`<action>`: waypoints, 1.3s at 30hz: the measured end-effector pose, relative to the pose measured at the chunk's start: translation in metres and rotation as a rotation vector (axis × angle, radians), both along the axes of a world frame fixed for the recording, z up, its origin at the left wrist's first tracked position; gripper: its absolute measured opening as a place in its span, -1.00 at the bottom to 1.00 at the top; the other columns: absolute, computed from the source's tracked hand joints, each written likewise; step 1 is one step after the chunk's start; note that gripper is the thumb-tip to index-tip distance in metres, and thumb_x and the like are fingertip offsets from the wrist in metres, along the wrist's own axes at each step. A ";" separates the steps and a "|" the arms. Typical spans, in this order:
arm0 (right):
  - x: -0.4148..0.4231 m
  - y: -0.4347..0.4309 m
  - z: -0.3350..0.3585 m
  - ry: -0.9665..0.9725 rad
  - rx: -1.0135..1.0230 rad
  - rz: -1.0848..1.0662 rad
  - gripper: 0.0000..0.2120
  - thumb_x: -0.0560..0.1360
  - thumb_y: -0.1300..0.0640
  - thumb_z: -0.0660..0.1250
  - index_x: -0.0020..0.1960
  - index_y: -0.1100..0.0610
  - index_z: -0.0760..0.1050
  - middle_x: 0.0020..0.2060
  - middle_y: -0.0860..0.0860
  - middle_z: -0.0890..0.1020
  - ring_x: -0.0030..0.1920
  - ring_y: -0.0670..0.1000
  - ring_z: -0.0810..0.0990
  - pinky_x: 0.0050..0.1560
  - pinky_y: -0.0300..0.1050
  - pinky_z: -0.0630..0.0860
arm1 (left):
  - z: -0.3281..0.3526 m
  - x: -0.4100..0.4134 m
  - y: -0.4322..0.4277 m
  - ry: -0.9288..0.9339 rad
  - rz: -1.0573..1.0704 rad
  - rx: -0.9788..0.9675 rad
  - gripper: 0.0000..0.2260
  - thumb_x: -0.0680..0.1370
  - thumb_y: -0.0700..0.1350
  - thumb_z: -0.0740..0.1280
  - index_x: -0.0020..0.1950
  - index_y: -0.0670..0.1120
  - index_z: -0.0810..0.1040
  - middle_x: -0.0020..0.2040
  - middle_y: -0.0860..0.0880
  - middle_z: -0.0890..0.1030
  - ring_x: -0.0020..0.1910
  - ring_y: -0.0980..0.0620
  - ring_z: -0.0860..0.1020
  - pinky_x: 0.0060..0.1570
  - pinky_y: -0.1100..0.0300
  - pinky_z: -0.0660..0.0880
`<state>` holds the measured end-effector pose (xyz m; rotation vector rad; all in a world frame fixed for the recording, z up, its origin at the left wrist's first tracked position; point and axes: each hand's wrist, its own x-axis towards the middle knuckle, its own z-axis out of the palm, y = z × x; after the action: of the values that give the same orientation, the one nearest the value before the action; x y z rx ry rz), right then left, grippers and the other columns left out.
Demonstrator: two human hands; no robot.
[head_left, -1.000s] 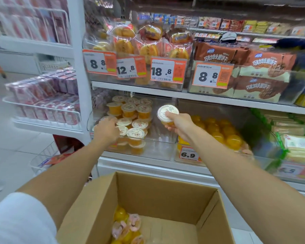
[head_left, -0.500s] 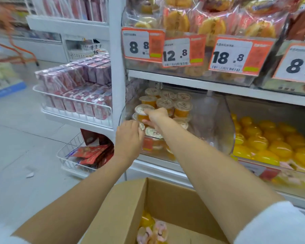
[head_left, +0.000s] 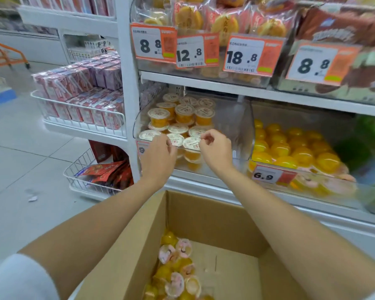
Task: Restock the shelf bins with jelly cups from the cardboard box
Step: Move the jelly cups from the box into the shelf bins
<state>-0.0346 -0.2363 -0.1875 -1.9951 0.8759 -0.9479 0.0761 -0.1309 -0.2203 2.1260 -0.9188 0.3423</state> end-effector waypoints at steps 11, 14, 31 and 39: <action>-0.172 0.023 -0.183 0.566 0.312 0.053 -0.85 0.50 0.24 0.29 -0.01 0.09 0.60 -0.10 -0.01 0.63 -0.09 -0.04 0.58 -0.08 -0.22 0.47 | -0.159 -0.090 0.055 0.618 -0.173 0.866 -0.78 0.56 -0.13 0.24 -0.08 -0.26 0.60 -0.09 -0.17 0.63 0.02 -0.17 0.60 -0.11 0.11 0.51; -0.189 0.027 -0.247 0.745 0.465 0.088 -0.79 0.50 0.23 0.26 0.09 0.12 0.59 -0.02 0.04 0.63 -0.05 0.02 0.57 -0.10 -0.21 0.45 | -0.198 -0.097 0.066 0.721 -0.136 0.931 -0.71 0.60 -0.07 0.23 0.05 -0.27 0.60 0.07 -0.22 0.63 0.13 -0.19 0.57 0.01 0.09 0.48; -0.044 0.030 -0.406 0.575 1.202 0.047 -0.63 0.51 0.12 0.34 0.28 0.23 0.46 0.02 0.13 0.61 -0.03 0.10 0.62 -0.02 -0.02 0.60 | -0.315 -0.074 0.023 1.681 0.350 0.738 -0.72 0.55 0.03 0.36 0.12 -0.14 0.46 -0.16 -0.09 0.58 -0.45 0.15 0.56 -0.70 0.38 0.38; -0.027 0.033 -0.421 0.614 1.035 -0.023 -0.83 0.45 0.16 0.44 -0.11 0.11 0.44 -0.10 0.03 0.56 -0.06 0.02 0.55 0.03 -0.12 0.52 | -0.326 -0.073 0.030 1.633 0.307 0.684 -0.56 0.54 -0.17 0.39 0.39 -0.16 0.40 0.26 -0.12 0.50 0.10 0.02 0.59 -0.40 0.32 0.55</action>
<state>-0.0614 -0.2031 -0.6086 -1.3144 1.3496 0.1922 0.0027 -0.1006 -0.5464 2.1460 0.3391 -1.5560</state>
